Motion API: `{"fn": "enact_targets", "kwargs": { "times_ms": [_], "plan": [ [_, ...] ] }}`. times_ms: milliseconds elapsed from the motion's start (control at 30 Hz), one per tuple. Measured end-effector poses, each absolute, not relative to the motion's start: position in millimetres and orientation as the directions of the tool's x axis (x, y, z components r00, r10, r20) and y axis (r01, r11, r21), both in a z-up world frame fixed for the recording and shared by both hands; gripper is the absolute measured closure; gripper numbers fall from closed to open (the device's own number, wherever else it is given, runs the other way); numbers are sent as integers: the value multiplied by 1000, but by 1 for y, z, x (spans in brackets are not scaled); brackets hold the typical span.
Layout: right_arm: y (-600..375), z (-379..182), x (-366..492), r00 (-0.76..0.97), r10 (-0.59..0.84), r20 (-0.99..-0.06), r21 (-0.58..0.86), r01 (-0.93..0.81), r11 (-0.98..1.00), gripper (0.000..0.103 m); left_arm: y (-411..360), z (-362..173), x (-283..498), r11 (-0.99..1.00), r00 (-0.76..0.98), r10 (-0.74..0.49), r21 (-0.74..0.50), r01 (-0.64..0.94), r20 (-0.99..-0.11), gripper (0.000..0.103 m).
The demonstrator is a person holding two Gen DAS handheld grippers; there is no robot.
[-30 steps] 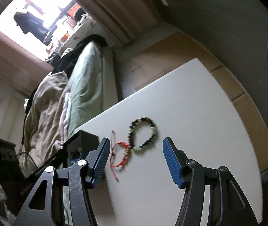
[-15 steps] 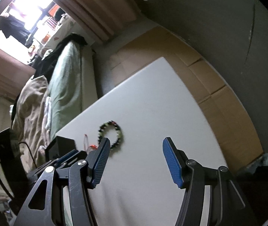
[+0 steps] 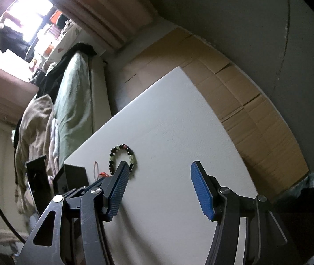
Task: Organize jewelry
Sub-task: 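Close the left gripper on the red string bracelet, then carry the red string bracelet to the box with the left while the right grasps the black bead bracelet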
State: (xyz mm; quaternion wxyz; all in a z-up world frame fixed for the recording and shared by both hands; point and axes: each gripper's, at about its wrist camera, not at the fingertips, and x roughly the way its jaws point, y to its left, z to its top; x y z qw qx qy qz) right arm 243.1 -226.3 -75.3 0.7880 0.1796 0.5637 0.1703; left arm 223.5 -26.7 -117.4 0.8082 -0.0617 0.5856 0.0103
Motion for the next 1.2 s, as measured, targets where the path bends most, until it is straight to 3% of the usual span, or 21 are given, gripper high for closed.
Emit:
{"fn": "enact_targets", "kwargs": {
  "times_ms": [300,467,667,1000,1100,1200],
  "plan": [
    [-191,-85,248,292,486,-824,467,-134,874,47,-4,-78,211,978,402,-105,-168,-125,-910,96],
    [-170,-89,249,283,490,-825,456,-180,872,65,11,-49,203,971,461,-105,-191,-144,-881,96],
    [-149,-98,252,278,478,-833,433,-208,877,69,29,-20,192,964,511,-110,-217,-155,-852,96],
    [-116,-118,251,297,325,-898,254,-254,933,71,56,7,172,963,552,-69,-200,-181,-831,96],
    [-102,-114,243,343,252,-905,139,-321,937,74,60,10,165,964,556,-49,-185,-191,-830,96],
    [-99,-113,237,367,211,-906,71,-358,931,84,66,10,158,963,556,-24,-168,-210,-831,96]
  ]
}}
